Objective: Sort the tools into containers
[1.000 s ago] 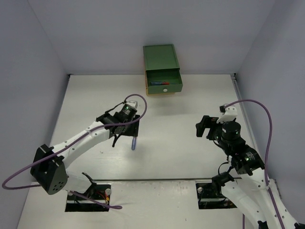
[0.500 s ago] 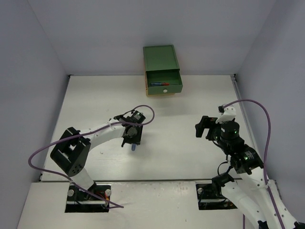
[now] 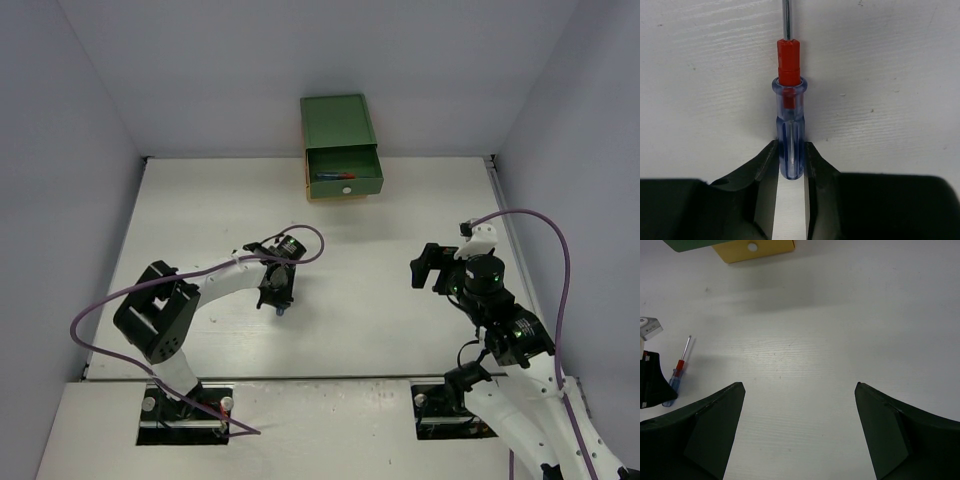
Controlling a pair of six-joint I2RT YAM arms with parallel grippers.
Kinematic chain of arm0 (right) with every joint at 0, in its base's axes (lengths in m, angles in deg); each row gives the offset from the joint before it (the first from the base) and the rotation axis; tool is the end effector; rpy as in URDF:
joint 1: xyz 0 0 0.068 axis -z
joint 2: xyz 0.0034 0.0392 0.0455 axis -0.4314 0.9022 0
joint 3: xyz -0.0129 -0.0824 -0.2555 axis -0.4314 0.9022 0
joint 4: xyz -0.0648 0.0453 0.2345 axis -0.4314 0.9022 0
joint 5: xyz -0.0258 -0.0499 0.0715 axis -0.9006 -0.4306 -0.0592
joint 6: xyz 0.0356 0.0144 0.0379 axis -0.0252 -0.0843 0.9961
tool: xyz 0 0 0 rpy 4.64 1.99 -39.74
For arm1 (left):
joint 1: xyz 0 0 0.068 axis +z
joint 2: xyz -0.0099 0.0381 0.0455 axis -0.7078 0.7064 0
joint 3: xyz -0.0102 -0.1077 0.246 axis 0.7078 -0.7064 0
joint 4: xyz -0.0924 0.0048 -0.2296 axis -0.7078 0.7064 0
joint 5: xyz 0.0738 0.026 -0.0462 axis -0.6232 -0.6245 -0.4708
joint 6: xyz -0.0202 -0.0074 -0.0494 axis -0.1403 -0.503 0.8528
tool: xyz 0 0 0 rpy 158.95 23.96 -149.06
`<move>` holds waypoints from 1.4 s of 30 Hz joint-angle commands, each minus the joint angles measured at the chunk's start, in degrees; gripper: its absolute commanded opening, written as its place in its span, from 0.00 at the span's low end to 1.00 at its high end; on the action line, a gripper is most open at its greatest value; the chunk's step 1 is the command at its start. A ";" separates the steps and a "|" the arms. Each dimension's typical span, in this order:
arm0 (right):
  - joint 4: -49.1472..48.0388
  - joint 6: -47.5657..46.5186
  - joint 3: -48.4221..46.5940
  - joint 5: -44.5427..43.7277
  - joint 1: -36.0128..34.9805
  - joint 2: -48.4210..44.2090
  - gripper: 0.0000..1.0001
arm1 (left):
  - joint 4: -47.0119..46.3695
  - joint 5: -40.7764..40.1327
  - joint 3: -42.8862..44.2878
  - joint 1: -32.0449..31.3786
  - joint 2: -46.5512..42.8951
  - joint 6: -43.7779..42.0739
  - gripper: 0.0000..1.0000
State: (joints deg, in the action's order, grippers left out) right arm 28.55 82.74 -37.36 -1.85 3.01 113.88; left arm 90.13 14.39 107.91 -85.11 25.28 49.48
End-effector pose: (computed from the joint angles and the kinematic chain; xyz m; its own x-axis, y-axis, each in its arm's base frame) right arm 0.1229 0.0473 0.3304 -0.2656 0.2093 -0.9411 -0.2249 0.9357 0.2716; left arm 0.2358 -0.1979 0.1782 -0.9570 0.0338 -0.2883 0.0952 0.9748 -0.2017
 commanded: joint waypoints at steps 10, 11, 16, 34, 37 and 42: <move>-4.09 -1.06 -2.34 -0.92 -0.24 0.58 0.90 | 5.76 -14.57 15.28 -1.61 -14.13 -21.95 0.00; -4.15 -1.13 -2.42 -1.02 -0.27 0.58 0.90 | 5.32 -15.50 17.28 -1.61 -14.21 -26.45 0.00; -4.23 -1.29 -2.46 -1.15 -0.22 0.46 0.90 | 1.00 -16.91 26.56 -1.61 -10.50 -45.40 0.00; -5.29 -4.43 -3.72 -1.25 -0.31 3.13 0.91 | -10.47 -10.06 64.41 0.63 18.25 -69.90 0.00; -5.29 -4.11 -3.51 -0.85 -0.31 3.57 0.91 | -10.92 -10.04 66.21 1.17 20.93 -69.67 0.00; -5.45 -4.85 -3.92 -0.48 -0.31 4.94 0.91 | -11.31 -9.93 66.74 1.79 22.51 -68.66 0.26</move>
State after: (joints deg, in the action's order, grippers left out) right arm 27.16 79.01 -38.69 -1.91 3.01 116.94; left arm 83.87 4.43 170.85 -83.98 50.20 -18.64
